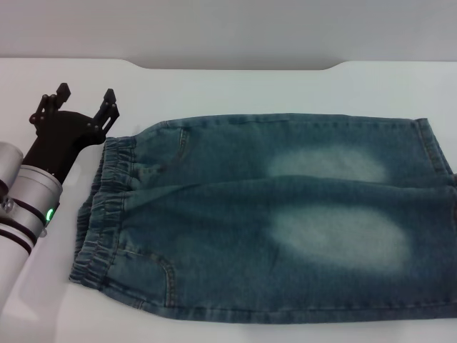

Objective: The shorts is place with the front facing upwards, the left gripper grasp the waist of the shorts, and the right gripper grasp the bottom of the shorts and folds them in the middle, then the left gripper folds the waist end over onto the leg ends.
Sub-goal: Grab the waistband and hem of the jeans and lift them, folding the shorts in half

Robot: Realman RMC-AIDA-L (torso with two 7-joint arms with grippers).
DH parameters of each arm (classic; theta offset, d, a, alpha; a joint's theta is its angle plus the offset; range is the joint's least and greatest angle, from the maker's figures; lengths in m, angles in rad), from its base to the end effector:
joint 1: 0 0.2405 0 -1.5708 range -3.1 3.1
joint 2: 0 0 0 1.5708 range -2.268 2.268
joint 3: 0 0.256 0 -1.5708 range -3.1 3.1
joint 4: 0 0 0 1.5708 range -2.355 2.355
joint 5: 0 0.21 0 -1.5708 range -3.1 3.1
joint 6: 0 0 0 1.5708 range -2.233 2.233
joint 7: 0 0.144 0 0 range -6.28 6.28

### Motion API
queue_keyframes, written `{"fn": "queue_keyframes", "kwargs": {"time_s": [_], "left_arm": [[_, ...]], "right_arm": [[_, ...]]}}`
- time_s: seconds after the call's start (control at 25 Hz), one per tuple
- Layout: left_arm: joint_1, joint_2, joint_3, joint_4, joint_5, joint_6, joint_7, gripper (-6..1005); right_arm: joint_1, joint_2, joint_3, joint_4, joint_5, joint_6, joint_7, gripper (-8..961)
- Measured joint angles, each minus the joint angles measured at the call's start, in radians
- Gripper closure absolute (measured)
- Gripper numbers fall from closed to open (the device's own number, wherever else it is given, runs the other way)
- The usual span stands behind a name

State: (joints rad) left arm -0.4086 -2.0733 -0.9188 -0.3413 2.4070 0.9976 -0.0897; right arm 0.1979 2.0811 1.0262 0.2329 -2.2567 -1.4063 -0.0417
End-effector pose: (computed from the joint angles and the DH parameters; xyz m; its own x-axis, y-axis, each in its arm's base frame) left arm -0.3033 0.3417 -0.0388 0.7026 0.0147 0.7114 0.6968 -0.2164 -0.6838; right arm 0.3707 0.2558 0.0327 0.7768 0.1859 -0.6016 -0.6293 0.1975 -0.7516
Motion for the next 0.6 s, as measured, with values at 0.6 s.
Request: {"fn": "queue_keyframes", "kwargs": {"time_s": [0.6], "left_arm": [[-0.026, 0.005, 0.012, -0.003, 0.008, -0.021, -0.003, 211]], "right_arm": [[0.006, 0.004, -0.001, 0.007, 0.002, 0.025, 0.001, 138]]}}
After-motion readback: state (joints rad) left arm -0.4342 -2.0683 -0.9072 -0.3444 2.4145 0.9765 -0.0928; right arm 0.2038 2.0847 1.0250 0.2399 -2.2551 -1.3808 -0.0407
